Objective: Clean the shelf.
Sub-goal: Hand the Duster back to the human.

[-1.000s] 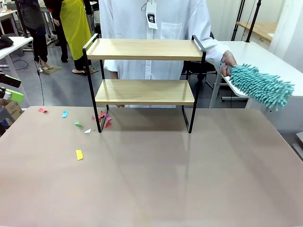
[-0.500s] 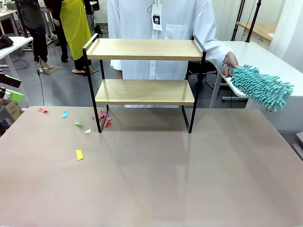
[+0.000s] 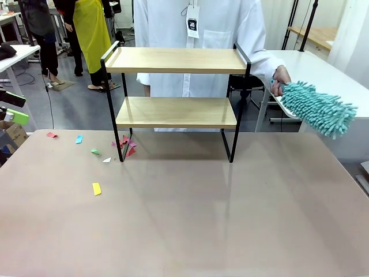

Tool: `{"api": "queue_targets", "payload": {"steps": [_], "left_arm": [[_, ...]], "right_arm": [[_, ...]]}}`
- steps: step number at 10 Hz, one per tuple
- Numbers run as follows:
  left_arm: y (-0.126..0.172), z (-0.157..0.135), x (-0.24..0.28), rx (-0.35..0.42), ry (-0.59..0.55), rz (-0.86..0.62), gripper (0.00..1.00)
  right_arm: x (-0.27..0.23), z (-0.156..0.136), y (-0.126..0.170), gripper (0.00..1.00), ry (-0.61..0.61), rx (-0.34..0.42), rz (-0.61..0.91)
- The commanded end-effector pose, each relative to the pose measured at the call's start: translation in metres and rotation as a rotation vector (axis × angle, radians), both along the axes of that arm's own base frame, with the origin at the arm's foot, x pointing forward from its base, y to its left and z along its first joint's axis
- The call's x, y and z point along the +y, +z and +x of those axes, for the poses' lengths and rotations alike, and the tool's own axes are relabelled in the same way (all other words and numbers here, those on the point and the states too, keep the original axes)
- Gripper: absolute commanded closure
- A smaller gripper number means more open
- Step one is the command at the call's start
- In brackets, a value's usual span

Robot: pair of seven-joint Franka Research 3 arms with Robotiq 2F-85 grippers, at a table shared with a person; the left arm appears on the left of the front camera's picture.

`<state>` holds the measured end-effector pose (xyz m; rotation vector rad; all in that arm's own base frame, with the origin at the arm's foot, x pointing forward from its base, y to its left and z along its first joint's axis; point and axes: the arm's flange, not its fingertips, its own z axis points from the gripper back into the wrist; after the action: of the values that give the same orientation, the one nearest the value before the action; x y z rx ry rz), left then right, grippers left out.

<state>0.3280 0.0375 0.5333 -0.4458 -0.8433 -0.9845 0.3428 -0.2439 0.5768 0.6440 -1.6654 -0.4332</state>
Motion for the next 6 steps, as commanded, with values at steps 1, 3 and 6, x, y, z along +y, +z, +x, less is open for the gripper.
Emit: {"api": "queue_targets", "payload": {"steps": [1,3,6], "left_arm": [[0.0009,0.0010,-0.0002,-0.016,-0.014,-0.013,0.00],[0.0009,0.0010,-0.0002,-0.016,-0.014,-0.013,0.00],[0.0009,0.0010,-0.0002,-0.016,-0.014,-0.013,0.00]], "right_arm": [[0.0008,-0.0022,-0.0004,0.00,-0.008,0.004,0.001],[0.0008,-0.0022,-0.0004,0.00,-0.008,0.004,0.001],[0.0008,-0.0022,-0.0004,0.00,-0.008,0.004,0.001]]}}
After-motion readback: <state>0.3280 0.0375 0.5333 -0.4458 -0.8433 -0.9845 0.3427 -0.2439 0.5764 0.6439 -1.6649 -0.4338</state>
